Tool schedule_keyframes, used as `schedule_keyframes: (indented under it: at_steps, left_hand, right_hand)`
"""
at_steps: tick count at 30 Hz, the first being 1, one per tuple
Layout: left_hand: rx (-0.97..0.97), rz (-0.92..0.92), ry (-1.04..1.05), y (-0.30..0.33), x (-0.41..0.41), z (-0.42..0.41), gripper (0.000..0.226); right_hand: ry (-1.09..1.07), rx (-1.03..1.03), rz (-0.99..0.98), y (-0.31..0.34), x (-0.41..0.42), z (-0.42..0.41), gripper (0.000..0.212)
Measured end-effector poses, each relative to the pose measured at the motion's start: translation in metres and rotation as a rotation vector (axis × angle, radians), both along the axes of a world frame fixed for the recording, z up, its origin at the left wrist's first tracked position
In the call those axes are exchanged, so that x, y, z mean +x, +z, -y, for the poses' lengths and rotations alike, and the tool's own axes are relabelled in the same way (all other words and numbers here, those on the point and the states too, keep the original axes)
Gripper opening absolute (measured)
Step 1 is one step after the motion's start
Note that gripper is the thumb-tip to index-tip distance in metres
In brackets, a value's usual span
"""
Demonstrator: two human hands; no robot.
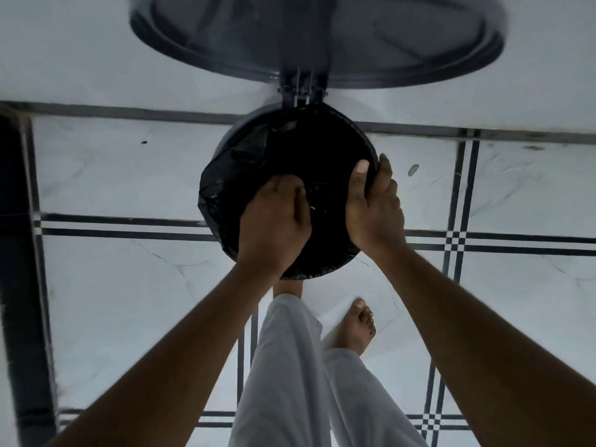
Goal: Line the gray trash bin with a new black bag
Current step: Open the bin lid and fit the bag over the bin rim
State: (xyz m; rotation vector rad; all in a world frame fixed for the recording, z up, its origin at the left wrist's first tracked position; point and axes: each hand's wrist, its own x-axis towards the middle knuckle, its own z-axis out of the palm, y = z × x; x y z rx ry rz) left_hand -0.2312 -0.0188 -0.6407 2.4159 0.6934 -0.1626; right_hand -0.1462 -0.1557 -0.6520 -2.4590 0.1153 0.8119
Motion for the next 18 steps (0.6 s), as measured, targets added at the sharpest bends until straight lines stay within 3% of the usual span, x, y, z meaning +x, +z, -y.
schedule_keyframes:
  at_steps: [2,5,7,11,15,18]
  left_hand:
    - [0.159,0.118,0.119,0.013,-0.006,-0.018,0.031]
    - [0.246,-0.039,0.276,0.014,-0.006,-0.054,0.062]
    - [0.229,-0.104,0.234,0.006,-0.007,-0.077,0.061]
    - [-0.031,-0.067,0.28,0.0,0.008,-0.122,0.028]
    - [-0.422,-0.076,0.424,0.002,0.028,-0.159,0.017]
    - [-0.421,-0.108,0.41,-0.011,0.038,-0.164,0.024]
  right_hand:
    - [0.0,0.004,-0.017,0.004,0.001,-0.001,0.083]
    - [0.007,0.004,-0.032,0.007,0.001,0.0,0.084]
    - [0.007,0.006,-0.038,0.009,0.002,-0.001,0.087]
    - [0.0,0.006,-0.038,0.01,0.004,-0.001,0.096]
    - [0.0,0.001,-0.028,0.008,0.003,-0.001,0.097]
    - [0.0,0.001,-0.026,0.005,0.004,0.0,0.097]
